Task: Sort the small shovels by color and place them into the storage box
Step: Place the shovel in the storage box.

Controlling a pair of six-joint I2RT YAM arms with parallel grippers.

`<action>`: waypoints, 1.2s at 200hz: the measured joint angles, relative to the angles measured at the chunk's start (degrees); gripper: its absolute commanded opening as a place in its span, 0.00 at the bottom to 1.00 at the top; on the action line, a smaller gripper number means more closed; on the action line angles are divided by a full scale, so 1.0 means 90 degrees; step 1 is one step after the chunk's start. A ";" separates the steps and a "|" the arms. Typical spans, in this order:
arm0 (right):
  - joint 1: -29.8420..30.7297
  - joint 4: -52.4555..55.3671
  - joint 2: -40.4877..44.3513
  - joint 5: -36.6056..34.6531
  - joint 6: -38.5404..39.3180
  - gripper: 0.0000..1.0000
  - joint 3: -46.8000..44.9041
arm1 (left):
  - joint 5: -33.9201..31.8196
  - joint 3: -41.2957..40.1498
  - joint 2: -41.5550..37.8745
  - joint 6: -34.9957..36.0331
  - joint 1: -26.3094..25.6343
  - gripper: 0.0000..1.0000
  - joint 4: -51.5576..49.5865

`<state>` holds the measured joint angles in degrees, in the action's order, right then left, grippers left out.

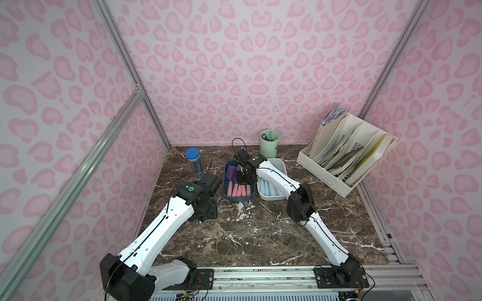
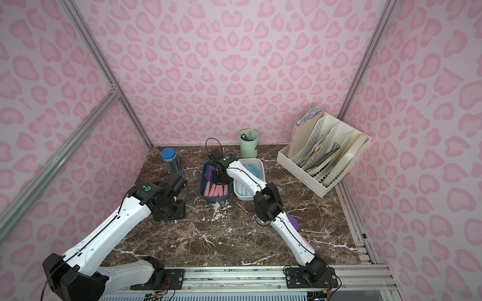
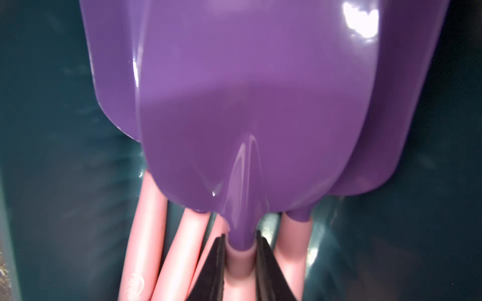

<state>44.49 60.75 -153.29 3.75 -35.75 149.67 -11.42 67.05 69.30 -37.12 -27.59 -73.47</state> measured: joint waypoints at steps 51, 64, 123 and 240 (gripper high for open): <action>-0.0015 -0.0015 -0.0005 0.0015 -0.0002 0.30 0.0000 | 0.0000 -0.0034 0.0000 0.0002 0.0000 0.67 0.0002; -0.0019 -0.0019 -0.0005 0.0017 -0.0002 0.33 0.0000 | 0.0002 -0.0039 0.0007 0.0002 0.0000 0.67 0.0002; -0.0029 -0.0017 0.0061 0.0015 0.0000 0.35 0.0000 | 0.0002 -0.0058 0.0002 0.0002 0.0000 0.67 0.0000; -0.0007 -0.0197 0.2433 -0.0452 0.0168 0.40 -0.1904 | 0.0165 0.0002 0.0068 -0.0049 0.0000 0.66 -0.0002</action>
<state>44.42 58.98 -131.39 -0.32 -34.24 132.53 -9.93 67.07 69.91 -37.56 -27.59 -73.49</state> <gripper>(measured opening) 0.389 0.667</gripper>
